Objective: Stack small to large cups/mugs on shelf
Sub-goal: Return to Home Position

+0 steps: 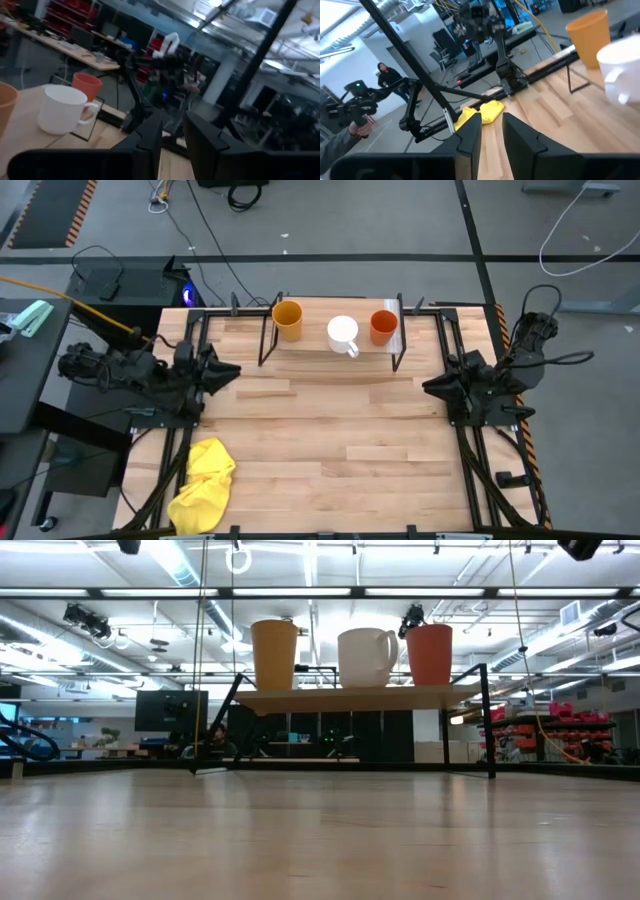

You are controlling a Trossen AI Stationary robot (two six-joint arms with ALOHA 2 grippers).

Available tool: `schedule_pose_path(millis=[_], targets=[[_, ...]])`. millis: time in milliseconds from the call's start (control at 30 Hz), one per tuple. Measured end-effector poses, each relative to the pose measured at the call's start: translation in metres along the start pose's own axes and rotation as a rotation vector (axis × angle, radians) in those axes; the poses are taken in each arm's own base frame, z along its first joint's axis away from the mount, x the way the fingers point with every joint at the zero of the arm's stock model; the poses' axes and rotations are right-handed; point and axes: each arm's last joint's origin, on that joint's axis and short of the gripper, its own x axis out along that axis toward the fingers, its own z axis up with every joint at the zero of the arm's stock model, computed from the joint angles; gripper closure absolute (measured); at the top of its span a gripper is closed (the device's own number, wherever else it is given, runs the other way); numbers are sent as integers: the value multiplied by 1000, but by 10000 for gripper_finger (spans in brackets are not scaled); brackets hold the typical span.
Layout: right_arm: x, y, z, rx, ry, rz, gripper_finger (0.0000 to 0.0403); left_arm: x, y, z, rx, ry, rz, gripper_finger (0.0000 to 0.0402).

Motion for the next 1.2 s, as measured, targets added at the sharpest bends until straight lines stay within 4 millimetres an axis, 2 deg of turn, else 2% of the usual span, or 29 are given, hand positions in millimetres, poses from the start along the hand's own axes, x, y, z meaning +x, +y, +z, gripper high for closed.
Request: schedule_pose_path(millis=[233, 400, 500, 633, 767, 900, 1100, 1200], targets=[[0, 2, -1, 2, 44, 38, 317, -6, 6, -6, -33, 21, 5, 321], [0, 3, 0, 35, 42, 56, 317, -6, 7, -7, 50, 22, 11, 316], [-1, 3, 1, 63, -3, 97, 317, -11, 6, -2, 38, 8, -38, 313], [2, 1, -10, 47, -96, 216, 317, -14, 5, -2, 27, 8, -98, 315], [1, -8, -25, 42, -166, 298, 317, -17, 14, -20, 3, -66, -161, 321], [-4, -13, -25, 53, -200, 350, 317, -27, 29, -45, -46, -155, -219, 319], [-12, -19, -19, 32, -249, 368, 317, -43, 44, -63, -68, -218, -262, 313], [-16, -22, -16, 22, -270, 381, 317, -51, 46, -59, -57, -272, -279, 316]])
